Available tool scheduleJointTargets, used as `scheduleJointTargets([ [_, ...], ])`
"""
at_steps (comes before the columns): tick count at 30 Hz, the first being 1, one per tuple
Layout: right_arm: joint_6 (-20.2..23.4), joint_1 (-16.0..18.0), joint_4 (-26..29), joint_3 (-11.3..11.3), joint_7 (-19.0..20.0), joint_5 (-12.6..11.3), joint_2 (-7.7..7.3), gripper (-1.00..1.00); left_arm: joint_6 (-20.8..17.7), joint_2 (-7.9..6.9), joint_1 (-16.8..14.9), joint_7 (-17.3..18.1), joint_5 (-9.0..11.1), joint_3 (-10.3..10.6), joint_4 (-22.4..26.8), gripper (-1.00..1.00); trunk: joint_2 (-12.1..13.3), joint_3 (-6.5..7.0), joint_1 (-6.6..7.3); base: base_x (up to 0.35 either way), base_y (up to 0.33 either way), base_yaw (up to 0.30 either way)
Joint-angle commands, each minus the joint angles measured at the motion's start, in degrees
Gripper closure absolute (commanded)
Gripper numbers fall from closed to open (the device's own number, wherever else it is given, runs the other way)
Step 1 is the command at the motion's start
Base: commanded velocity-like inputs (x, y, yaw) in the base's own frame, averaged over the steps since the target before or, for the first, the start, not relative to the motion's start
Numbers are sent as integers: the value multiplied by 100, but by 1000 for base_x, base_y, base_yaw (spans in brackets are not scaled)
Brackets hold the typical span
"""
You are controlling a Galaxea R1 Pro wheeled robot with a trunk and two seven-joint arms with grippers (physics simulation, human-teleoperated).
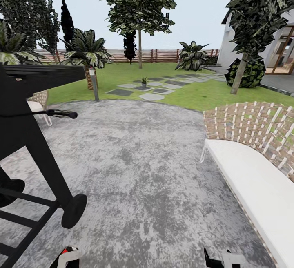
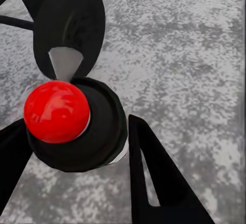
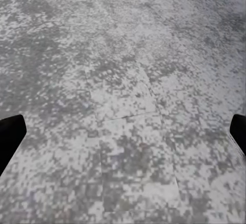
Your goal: Pick up the pesticide atomizer in the garden and spray insectifuge to fully cover both potted plants in the garden.
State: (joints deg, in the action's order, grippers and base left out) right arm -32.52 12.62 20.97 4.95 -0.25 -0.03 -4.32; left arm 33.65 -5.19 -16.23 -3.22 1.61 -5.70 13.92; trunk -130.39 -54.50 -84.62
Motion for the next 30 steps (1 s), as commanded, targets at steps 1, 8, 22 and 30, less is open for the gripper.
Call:
scheduleJointTargets([
  [1,-17,3,-5,6,-2,0,1,-100,19,0,-3,-4,14,-1,-4,100,-2,-5,-2,338,-136,0],
  [8,-17,3,-5,6,-2,-2,1,-100,19,0,-3,-4,14,-1,-4,100,-2,-5,-2,337,-140,0],
  [22,-17,3,-84,11,-8,-4,-6,-100,19,0,-3,-4,14,-1,-4,100,-2,-5,-2,337,-29,0],
  [30,-17,3,-160,7,-3,-1,1,-100,19,0,-3,-4,22,-1,-4,100,-2,-5,-2,338,-4,0],
])
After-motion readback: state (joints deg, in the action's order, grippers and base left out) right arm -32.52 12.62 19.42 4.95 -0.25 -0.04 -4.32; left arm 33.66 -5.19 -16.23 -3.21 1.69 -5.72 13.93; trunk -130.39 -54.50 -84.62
